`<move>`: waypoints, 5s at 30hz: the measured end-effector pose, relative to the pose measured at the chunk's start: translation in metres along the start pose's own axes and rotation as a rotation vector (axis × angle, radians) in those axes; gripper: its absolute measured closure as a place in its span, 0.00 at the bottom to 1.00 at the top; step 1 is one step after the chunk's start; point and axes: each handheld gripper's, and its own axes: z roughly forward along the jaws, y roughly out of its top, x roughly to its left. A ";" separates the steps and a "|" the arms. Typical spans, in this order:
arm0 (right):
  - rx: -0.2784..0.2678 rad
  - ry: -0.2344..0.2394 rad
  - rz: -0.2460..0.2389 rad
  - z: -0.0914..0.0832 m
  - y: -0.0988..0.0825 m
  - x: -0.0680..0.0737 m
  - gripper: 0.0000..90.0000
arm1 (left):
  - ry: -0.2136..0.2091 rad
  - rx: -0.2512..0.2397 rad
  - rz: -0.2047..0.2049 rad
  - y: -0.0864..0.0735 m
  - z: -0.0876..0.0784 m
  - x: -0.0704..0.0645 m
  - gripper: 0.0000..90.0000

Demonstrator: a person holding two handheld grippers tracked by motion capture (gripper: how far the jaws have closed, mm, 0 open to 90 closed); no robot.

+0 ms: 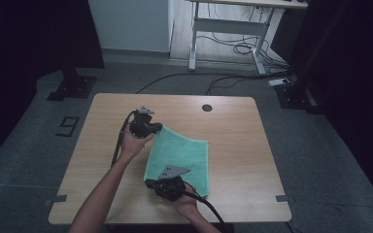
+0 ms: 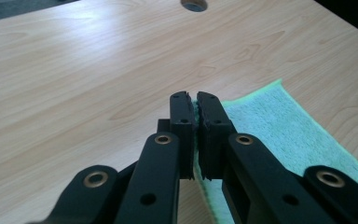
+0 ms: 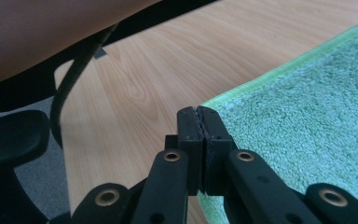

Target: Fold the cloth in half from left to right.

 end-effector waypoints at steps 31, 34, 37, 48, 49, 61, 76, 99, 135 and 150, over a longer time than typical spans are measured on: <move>-0.126 -0.060 0.024 -0.045 0.000 0.000 0.98 | 0.021 0.084 -0.025 0.009 0.043 -0.023 0.95; -0.120 -0.077 0.036 -0.050 -0.007 -0.006 0.98 | 0.024 0.099 -0.020 0.008 0.053 -0.027 0.95; -0.104 -0.093 0.049 -0.053 -0.015 -0.009 0.98 | 0.026 0.110 -0.019 0.007 0.061 -0.031 0.95; -0.059 -0.127 0.086 -0.065 -0.039 -0.021 0.97 | 0.009 0.137 0.000 0.001 0.084 -0.042 0.94; -0.054 -0.134 0.087 -0.065 -0.041 -0.022 0.97 | 0.011 0.139 -0.003 0.000 0.086 -0.042 0.93; -0.012 -0.175 0.136 -0.071 -0.057 -0.037 0.97 | 0.017 0.150 -0.025 -0.007 0.109 -0.043 0.92; 0.035 -0.221 0.195 -0.076 -0.070 -0.048 0.94 | 0.023 0.128 -0.055 -0.008 0.118 -0.046 0.80; 0.109 -0.298 0.221 -0.084 -0.079 -0.052 0.76 | 0.018 0.060 -0.022 -0.005 0.087 -0.041 0.61; 0.205 -0.250 0.013 -0.036 -0.051 -0.052 0.36 | 0.029 0.125 0.018 -0.062 0.070 -0.019 0.61; 0.203 -0.305 0.043 -0.050 -0.058 -0.053 0.40 | -0.012 0.144 0.073 -0.037 0.102 -0.040 0.62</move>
